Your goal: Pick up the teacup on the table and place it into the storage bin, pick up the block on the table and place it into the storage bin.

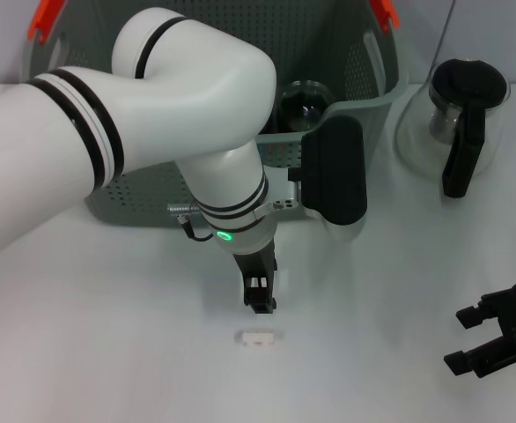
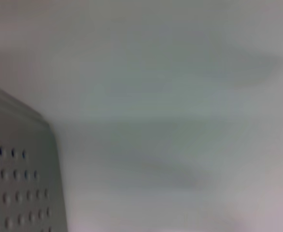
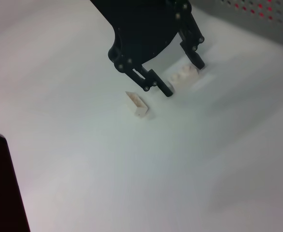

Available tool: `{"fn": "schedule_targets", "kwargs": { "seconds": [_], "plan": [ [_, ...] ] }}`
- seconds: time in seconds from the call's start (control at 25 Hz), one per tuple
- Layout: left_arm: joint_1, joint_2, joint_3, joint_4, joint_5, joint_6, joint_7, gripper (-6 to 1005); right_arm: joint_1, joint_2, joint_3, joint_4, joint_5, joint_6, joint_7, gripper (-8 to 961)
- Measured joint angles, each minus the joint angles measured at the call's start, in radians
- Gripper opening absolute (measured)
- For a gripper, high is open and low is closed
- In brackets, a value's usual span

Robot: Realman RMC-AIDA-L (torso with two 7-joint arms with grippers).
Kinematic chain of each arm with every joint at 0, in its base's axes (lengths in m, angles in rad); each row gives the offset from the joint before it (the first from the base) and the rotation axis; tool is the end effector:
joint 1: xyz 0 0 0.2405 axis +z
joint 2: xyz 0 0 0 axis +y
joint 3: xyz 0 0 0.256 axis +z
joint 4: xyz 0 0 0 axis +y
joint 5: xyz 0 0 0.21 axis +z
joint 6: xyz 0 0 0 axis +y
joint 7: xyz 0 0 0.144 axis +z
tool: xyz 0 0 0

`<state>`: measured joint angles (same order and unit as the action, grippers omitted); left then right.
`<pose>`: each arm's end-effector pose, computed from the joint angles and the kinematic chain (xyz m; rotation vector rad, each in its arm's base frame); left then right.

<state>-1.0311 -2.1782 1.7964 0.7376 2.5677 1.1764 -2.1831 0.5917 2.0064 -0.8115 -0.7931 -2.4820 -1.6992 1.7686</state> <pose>-0.1294 0.3663 -0.1359 -2.8633 0.1200 0.9266 0.2891 0.3169 0.0201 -2.9699 0.9782 -0.1082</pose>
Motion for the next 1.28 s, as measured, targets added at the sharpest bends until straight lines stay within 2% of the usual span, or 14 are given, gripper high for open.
{"fn": "schedule_targets", "kwargs": {
  "seconds": [0.56,0.76,0.88,1.0,1.08,1.16,1.2,1.28],
  "plan": [
    [0.001,0.0,0.0,0.001,0.0,0.01,-0.01,520,-0.001,0.001,0.0,0.0,0.0,0.003,-0.004,945],
    [0.0,0.0,0.0,0.015,-0.003,0.018,-0.024,413,-0.001,0.001,0.002,0.0,0.0,0.003,-0.005,945],
    [0.009,0.0,-0.022,0.055,-0.013,0.062,-0.028,413,-0.001,-0.001,0.003,0.0,0.0,0.003,-0.007,945],
    [0.022,0.0,-0.112,0.113,-0.056,0.184,-0.04,413,-0.001,-0.002,0.006,0.0,0.0,0.004,-0.008,945],
    [0.046,0.002,-0.236,0.182,-0.109,0.295,-0.058,412,-0.001,-0.004,0.007,0.0,0.0,0.004,-0.007,945],
    [0.077,0.004,-0.373,0.245,-0.181,0.385,-0.077,412,-0.001,-0.006,0.008,0.0,0.001,0.004,-0.003,945],
    [0.092,0.009,-0.484,0.279,-0.235,0.435,-0.08,412,-0.001,-0.007,0.008,0.0,0.001,0.004,-0.002,945],
    [0.099,0.018,-0.643,0.315,-0.307,0.504,-0.075,412,-0.001,-0.007,0.008,0.0,0.001,0.003,0.0,945]
  ]
}}
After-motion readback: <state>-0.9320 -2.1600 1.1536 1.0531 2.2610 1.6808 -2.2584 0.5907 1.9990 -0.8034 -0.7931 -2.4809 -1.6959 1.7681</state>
